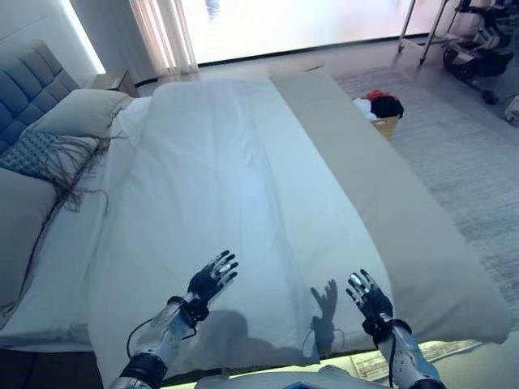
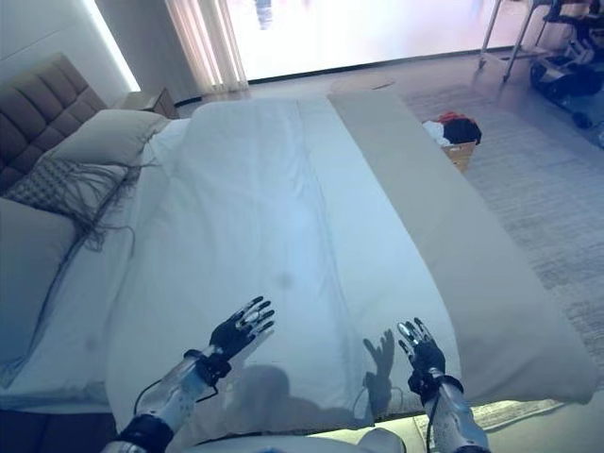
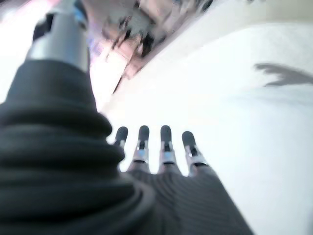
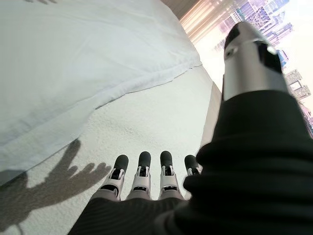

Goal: Make the bed neatly

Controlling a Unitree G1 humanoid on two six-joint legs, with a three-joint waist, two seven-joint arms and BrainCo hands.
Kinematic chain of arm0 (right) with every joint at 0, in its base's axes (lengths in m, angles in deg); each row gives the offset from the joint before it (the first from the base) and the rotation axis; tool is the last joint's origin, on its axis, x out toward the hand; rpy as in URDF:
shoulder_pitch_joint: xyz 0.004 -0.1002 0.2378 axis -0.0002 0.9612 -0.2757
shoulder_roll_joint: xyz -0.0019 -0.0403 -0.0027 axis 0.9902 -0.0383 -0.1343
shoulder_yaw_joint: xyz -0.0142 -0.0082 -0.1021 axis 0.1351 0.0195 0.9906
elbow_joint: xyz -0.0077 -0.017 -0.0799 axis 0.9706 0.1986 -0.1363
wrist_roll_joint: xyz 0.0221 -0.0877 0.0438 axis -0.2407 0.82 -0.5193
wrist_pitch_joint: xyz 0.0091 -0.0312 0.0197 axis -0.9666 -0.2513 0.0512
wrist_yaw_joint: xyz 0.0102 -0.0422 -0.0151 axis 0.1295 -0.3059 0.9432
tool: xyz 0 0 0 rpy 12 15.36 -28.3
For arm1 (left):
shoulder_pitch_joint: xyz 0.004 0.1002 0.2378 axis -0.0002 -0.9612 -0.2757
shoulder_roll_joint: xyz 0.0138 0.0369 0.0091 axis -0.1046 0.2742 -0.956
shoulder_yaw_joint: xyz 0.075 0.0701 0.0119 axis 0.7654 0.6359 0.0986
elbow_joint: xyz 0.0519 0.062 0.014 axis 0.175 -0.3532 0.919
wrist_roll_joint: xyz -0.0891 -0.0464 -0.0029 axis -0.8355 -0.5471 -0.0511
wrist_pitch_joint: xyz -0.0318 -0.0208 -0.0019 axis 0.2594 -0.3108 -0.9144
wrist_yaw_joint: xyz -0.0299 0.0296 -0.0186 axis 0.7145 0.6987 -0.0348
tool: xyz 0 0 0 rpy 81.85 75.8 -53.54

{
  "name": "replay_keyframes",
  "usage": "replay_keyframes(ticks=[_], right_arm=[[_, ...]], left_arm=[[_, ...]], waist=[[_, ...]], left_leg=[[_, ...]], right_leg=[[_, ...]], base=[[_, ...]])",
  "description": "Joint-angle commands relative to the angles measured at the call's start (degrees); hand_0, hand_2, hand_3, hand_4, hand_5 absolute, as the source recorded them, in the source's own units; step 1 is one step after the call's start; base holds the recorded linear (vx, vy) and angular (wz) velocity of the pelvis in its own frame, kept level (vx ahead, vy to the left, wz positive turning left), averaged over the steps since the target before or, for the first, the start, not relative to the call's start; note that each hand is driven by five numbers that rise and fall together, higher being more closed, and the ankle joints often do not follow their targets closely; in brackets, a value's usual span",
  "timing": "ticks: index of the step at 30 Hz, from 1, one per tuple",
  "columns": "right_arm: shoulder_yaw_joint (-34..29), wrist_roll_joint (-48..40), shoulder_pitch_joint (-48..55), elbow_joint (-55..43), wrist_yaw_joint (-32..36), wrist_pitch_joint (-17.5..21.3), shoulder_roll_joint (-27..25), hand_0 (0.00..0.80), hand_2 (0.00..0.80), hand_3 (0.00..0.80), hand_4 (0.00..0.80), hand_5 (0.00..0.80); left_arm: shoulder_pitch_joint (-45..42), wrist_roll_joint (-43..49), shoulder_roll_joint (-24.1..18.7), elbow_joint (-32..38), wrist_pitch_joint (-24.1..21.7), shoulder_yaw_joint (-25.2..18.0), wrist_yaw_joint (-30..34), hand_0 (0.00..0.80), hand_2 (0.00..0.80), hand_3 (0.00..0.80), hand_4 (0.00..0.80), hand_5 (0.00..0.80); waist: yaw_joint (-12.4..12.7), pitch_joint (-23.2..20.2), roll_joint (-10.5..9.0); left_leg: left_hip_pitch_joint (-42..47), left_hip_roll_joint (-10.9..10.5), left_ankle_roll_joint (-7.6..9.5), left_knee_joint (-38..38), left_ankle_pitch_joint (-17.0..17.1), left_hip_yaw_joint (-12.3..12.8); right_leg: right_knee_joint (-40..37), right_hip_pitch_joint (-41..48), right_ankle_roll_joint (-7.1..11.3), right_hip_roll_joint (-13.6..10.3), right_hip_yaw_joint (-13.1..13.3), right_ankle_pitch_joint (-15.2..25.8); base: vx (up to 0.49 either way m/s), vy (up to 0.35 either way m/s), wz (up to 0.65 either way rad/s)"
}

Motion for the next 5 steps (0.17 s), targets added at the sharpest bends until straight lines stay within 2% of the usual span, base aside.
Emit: replay_keyframes(ticks=[1, 5], right_arm=[[-1.3, -2.5, -0.4, -6.2, -0.9, 4.6, 4.1, 0.000, 0.000, 0.000, 0.000, 0.000], [-1.5, -3.7, 0.9, -6.9, 0.2, 4.8, 4.9, 0.000, 0.000, 0.000, 0.000, 0.000]], left_arm=[[2.5, 2.0, -2.3, 4.1, -4.3, -4.6, -5.6, 0.000, 0.000, 0.000, 0.000, 0.000], [-0.9, 5.4, -2.1, 5.5, -3.0, -4.9, -7.0, 0.000, 0.000, 0.000, 0.000, 0.000]], waist=[[1.5, 3.1, -4.55], [2.6, 3.7, -4.82]], left_leg=[[-0.1, -1.6, -0.95, 2.2, -4.6, -2.6], [-0.1, -1.5, -1.01, 2.2, -4.5, -3.1]], right_leg=[[-27.0, 9.2, 6.83, -3.4, -0.7, 26.2], [-27.0, 9.9, 6.88, -3.6, -1.6, 26.2]], base=[[0.001, -0.046, 0.06], [0.002, -0.028, 0.09]])
